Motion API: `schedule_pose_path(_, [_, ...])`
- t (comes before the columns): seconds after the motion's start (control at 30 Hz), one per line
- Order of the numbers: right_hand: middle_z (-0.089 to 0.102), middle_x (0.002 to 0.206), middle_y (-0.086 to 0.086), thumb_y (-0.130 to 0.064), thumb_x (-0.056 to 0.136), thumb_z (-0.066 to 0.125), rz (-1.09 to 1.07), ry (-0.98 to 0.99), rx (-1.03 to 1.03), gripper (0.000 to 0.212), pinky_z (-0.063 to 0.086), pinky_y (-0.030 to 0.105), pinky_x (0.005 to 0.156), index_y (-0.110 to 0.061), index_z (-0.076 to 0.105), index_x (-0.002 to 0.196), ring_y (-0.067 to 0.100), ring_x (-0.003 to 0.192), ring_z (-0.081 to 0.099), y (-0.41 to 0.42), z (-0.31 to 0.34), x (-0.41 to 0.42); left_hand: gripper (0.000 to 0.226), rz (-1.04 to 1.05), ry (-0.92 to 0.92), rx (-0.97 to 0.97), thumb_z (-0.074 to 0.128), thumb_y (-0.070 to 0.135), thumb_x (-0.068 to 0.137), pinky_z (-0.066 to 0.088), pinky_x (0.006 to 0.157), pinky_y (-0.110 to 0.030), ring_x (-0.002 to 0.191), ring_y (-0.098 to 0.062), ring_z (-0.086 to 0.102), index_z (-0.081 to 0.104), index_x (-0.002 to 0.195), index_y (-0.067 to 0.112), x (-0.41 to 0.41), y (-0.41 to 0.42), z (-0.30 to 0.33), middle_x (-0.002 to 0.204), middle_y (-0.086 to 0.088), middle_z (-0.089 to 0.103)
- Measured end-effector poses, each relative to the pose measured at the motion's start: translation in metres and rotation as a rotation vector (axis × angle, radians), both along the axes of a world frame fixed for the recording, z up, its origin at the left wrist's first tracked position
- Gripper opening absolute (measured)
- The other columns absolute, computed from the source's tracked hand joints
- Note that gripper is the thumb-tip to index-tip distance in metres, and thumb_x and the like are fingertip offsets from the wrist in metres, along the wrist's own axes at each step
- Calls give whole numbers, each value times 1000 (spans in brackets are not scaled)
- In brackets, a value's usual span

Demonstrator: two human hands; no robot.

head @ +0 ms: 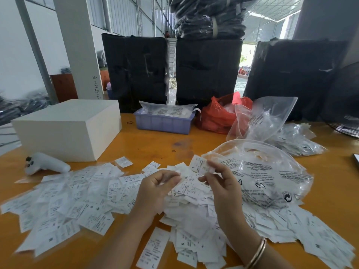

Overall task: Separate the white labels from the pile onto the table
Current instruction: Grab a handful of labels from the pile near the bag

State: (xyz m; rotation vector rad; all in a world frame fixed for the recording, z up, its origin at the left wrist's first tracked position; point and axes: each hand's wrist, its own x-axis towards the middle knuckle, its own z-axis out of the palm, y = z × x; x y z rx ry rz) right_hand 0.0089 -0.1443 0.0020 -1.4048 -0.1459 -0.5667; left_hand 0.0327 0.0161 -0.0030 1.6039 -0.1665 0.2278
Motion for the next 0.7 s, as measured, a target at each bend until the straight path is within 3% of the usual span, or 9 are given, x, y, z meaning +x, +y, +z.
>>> schedule_pose_path(0.1, [67,91,11,3,89,56,52,60,144,31,52,18,68,-20,64,107,18,77,71,-2,0,1,8,18,-12,27,74,21,79,44,64,-2,82,9,64,73,78,28,0,0,0,83,21,72])
schedule_pose_path(0.2, [71,84,9,3,89,57,78,74,107,29,52,17,67,-20,65,106,18,76,71,1,-1,1,11,56,-60,64,73,22,80,44,65,-1,84,12,62,72,79,33,0,2,-2,84,27,70])
schedule_pose_path(0.4, [71,89,13,1,89,58,99,101,5,27,52,16,66,-20,64,106,15,78,72,4,-4,1,14,109,-139,131,72,23,81,43,65,-1,82,12,62,70,76,35,1,2,-3,81,28,70])
schedule_pose_path(0.5, [69,94,12,1,90,56,100,101,10,30,53,17,68,-17,61,114,16,79,72,2,-4,1,5,117,-110,107,70,37,78,41,60,1,78,14,61,70,74,35,-2,0,1,76,28,69])
schedule_pose_path(0.6, [57,97,13,4,90,55,116,63,38,41,54,20,70,-17,55,125,20,80,72,2,-4,1,20,131,-88,77,62,51,72,39,57,3,73,18,58,71,75,33,-3,0,2,75,26,69])
schedule_pose_path(0.7, [64,94,7,4,90,55,133,31,42,37,54,20,69,-22,61,115,20,79,72,4,-3,-1,24,109,-41,36,60,54,71,41,56,0,75,17,58,73,77,34,-4,1,4,77,23,70])
